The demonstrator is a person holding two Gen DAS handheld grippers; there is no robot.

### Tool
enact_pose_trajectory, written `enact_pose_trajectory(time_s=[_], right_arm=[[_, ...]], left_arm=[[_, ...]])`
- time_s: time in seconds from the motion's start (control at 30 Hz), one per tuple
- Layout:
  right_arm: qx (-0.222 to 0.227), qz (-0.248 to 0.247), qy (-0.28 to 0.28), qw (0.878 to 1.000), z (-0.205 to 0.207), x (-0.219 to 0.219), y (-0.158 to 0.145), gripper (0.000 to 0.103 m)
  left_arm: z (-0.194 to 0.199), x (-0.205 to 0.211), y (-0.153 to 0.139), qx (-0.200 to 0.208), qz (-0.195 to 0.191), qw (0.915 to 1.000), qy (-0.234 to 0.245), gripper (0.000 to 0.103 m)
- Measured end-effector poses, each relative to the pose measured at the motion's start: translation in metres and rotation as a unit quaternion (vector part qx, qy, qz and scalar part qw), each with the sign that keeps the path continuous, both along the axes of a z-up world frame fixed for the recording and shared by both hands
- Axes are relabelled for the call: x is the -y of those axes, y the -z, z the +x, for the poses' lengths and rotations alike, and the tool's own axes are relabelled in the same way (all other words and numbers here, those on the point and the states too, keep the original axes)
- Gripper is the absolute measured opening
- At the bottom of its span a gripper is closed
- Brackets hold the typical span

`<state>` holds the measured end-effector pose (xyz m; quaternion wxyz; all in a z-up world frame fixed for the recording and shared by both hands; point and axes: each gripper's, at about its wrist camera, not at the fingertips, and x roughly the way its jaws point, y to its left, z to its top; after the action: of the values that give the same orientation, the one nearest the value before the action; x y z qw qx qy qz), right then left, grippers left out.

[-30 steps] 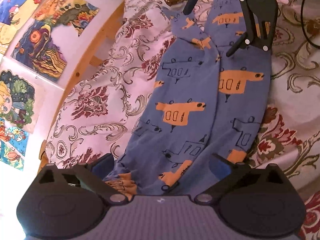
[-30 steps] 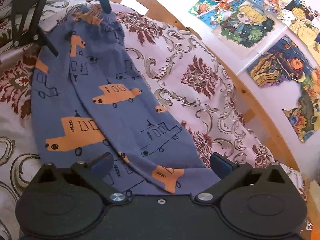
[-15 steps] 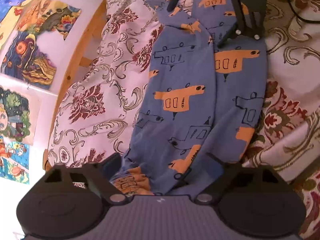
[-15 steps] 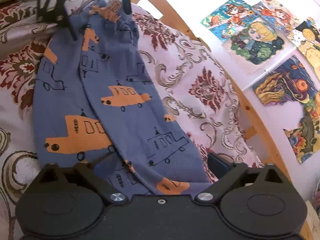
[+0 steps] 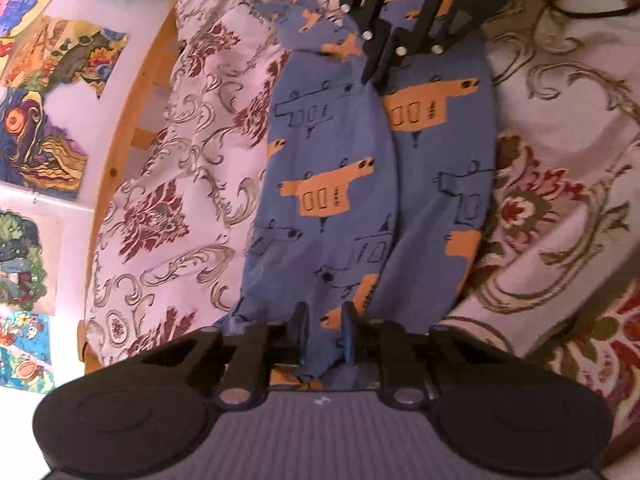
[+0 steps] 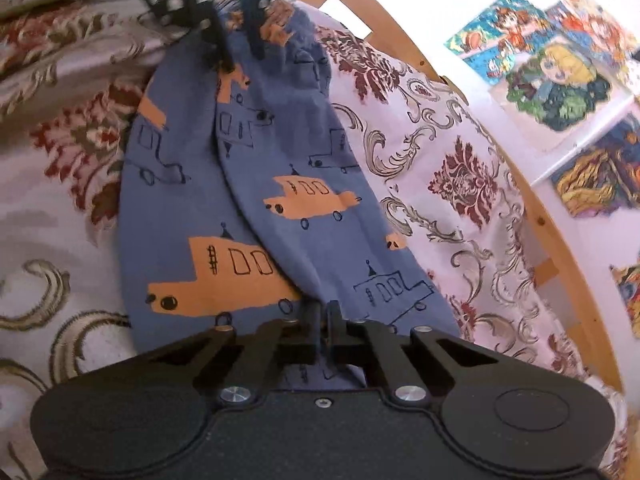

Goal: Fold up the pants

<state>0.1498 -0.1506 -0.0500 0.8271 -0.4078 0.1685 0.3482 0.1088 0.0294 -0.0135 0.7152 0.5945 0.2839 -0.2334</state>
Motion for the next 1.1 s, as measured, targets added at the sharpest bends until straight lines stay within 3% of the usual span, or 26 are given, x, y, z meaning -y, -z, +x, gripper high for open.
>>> enact_pose_trajectory(time_s=[0.07,0.1,0.33,0.37,0.47,0.67,1.1], right_arm=[[-0.012,0.021,0.014,1.000,0.005,0.003,-0.008,0.001],[-0.014,0.032,0.020,0.999,0.007,0.005,-0.014,0.001],[-0.022,0.085,0.044,0.995,0.016,0.014,-0.044,0.001],[-0.022,0.090,0.046,0.995,0.016,0.015,-0.047,0.000],[-0.022,0.095,0.049,0.994,0.014,0.018,-0.052,0.000],[-0.024,0.078,0.045,0.996,0.004,0.021,-0.048,0.000],[-0.056,0.057,0.027,0.996,-0.045,0.015,-0.036,0.000]], left_arm=[[-0.002,0.000,0.000,-0.005,-0.002,1.0000,0.001,0.049],[-0.002,0.000,0.000,-0.004,-0.001,1.0000,0.004,0.051],[0.003,0.004,0.007,0.001,0.016,0.9998,-0.010,0.049],[0.004,0.004,0.007,0.003,0.017,0.9997,-0.016,0.048],[0.006,0.003,0.007,0.002,0.021,0.9994,-0.027,0.026],[-0.001,0.000,0.005,0.018,0.024,0.9993,-0.020,0.005],[-0.021,-0.011,0.000,0.018,0.029,0.9994,-0.007,0.001]])
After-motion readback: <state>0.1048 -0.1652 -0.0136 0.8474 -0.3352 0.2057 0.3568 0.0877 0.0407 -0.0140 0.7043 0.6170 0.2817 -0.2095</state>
